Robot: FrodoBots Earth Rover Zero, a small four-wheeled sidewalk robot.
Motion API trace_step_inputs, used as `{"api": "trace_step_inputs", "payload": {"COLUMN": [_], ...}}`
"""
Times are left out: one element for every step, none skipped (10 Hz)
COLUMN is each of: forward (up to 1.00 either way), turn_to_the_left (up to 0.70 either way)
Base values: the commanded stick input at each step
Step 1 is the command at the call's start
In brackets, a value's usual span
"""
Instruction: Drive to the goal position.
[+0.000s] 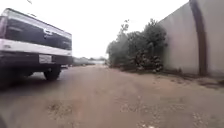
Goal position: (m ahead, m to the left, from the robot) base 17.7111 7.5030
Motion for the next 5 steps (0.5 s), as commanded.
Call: {"api": "trace_step_inputs", "payload": {"forward": [0.5,0.5,0.5,0.5,0.5], "turn_to_the_left": [0.0,0.0,0.0,0.0,0.0]}}
